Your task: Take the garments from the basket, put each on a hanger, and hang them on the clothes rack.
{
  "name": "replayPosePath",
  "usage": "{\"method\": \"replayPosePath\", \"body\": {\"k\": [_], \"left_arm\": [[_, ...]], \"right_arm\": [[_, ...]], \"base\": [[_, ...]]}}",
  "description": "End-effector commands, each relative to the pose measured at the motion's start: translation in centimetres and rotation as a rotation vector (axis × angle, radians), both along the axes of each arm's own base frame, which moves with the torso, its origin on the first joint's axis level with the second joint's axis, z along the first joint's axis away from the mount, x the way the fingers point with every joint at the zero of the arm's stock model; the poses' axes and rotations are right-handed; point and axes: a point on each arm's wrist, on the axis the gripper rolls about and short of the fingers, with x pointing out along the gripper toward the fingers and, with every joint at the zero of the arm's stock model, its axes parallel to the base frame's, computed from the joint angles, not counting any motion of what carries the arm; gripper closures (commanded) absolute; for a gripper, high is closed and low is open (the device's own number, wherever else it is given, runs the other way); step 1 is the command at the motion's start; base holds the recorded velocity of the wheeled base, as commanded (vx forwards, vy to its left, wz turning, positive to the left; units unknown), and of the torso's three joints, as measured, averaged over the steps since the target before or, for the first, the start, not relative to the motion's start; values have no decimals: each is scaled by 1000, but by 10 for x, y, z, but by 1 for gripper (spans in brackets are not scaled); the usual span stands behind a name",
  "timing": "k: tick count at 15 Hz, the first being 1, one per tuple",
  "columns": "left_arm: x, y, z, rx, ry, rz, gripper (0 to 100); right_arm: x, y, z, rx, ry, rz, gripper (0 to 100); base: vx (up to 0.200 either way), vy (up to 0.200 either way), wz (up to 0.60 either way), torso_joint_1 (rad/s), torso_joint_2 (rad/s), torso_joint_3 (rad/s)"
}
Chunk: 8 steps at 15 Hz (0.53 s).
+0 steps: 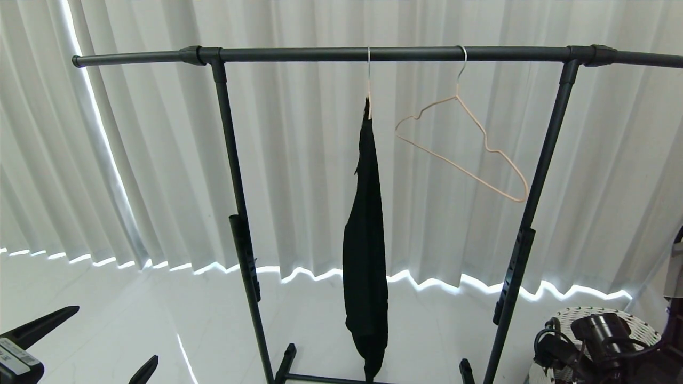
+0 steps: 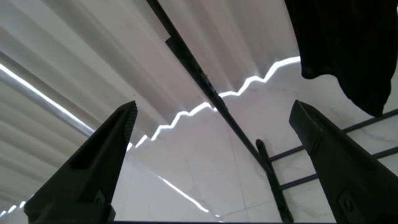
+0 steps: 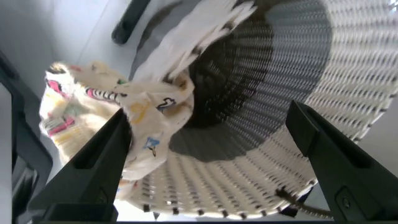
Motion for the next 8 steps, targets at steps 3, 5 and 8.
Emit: {"method": "replayPosePath", "body": {"k": [3, 5, 8], "left_arm": [[0, 0, 0, -1, 0, 0, 0], [0, 0, 0, -2, -1, -1, 0], [0, 0, 0, -4, -2, -4, 0]], "right_arm": [[-2, 0, 1, -4, 1, 2, 100], [-13, 2, 8, -61, -11, 2, 100], [-27, 15, 25, -73, -68, 73, 100]], "base": [[0, 0, 0, 0, 0, 0], [0, 0, 0, 0, 0, 0], [0, 0, 0, 0, 0, 0]]}}
